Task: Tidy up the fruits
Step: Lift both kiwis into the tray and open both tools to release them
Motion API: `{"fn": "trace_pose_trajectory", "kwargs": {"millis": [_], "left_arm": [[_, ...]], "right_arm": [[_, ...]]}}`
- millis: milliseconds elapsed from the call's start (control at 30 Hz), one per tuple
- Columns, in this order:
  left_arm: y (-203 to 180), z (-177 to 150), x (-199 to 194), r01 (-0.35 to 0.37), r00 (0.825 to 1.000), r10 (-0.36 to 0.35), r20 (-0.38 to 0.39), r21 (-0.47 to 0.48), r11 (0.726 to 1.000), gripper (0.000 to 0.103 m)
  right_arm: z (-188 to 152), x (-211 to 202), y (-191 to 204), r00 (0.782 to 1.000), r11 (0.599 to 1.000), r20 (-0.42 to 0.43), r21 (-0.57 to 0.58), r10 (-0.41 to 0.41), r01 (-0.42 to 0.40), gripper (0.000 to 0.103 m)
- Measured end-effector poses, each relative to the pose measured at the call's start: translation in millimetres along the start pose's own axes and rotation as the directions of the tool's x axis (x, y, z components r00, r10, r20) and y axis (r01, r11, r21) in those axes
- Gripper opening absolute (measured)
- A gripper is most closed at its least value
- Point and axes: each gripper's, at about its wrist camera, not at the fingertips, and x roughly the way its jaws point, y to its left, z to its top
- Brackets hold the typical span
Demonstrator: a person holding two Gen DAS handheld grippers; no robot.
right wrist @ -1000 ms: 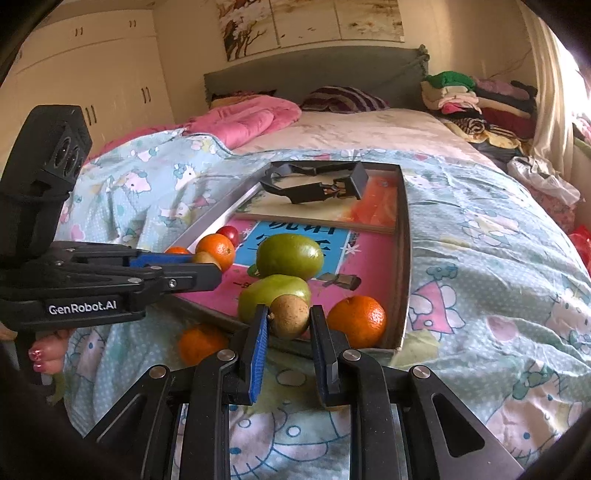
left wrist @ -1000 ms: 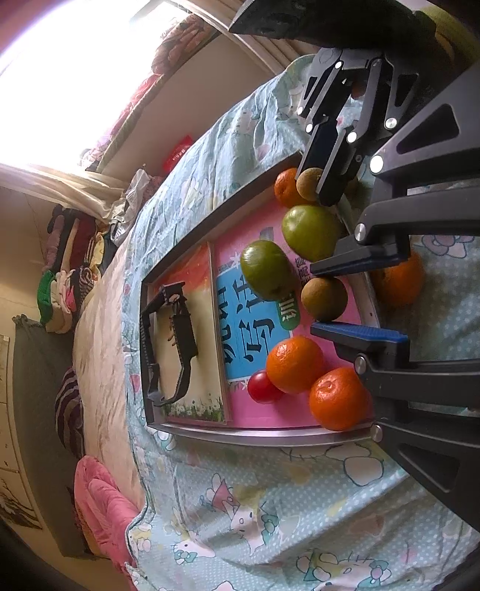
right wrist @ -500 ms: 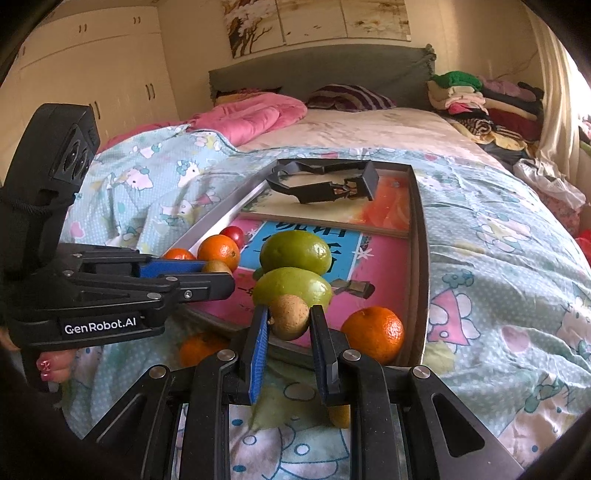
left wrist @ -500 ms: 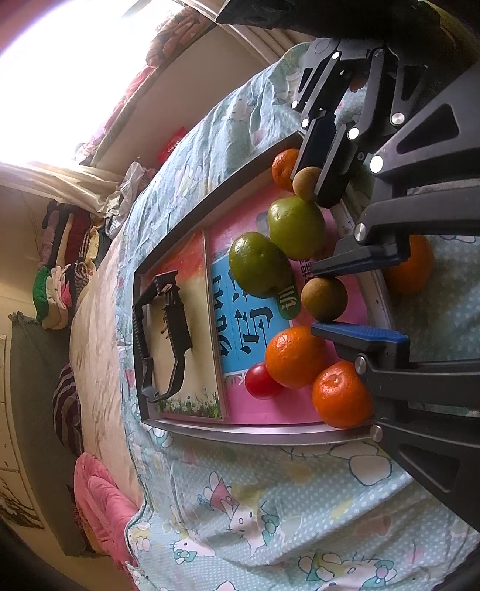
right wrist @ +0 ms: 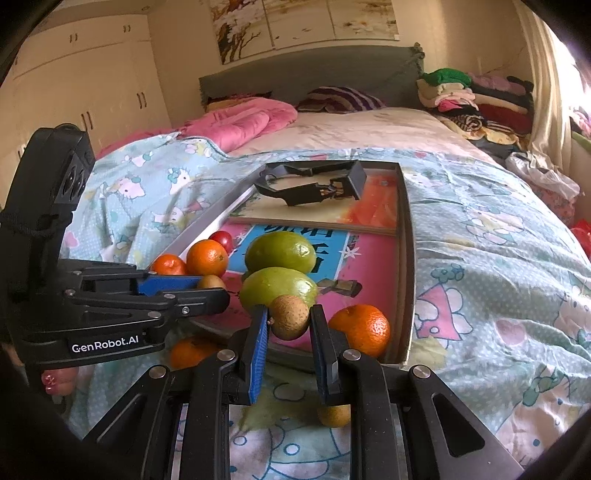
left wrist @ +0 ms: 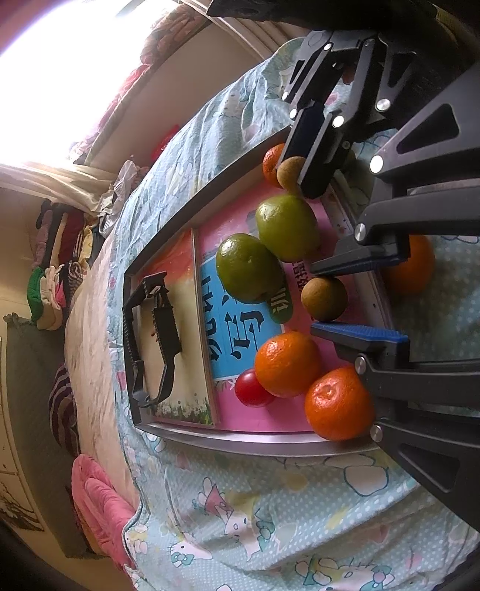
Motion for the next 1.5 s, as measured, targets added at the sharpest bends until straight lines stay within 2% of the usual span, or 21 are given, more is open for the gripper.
{"fn": "trace_pose_trajectory", "kwargs": {"millis": [100,300,500,667,1333,1500], "left_arm": [[0,0,1,-0.003,1.000,0.003,0.000,0.001,1.000,0.025],[1,0,2,-0.004,1.000,0.004,-0.001,-0.003,1.000,0.025],[2,0,2,-0.009,1.000,0.009,-0.002,-0.009,1.000,0.025],[2,-1,2,-0.009,1.000,0.009,-0.001,-0.010,1.000,0.025],[3,-1,2,-0.022,1.000,0.022,0.005,-0.011,1.000,0.026],[4,-2,0,-0.023,1.000,0.023,0.007,-0.015,1.000,0.029]], "right_arm": [[0,1,1,1.000,1.000,-0.003,-0.013,-0.023,0.023,0.022],[-1,0,0,1.000,1.000,-0.004,0.002,-0.017,0.017,0.023],[-2,0,1,1.000,1.000,-0.001,-0.001,-0.013,0.013,0.027],[-2,-2,3,1.000,1.000,0.009,0.002,-0.004,0.004,0.035],[-5,-8,7,0.999,1.000,0.030,-0.019,-0.016,0.016,0.043],[-5,-10,7,0.999,1.000,0.044,-0.019,-0.019,0.020,0.046]]}}
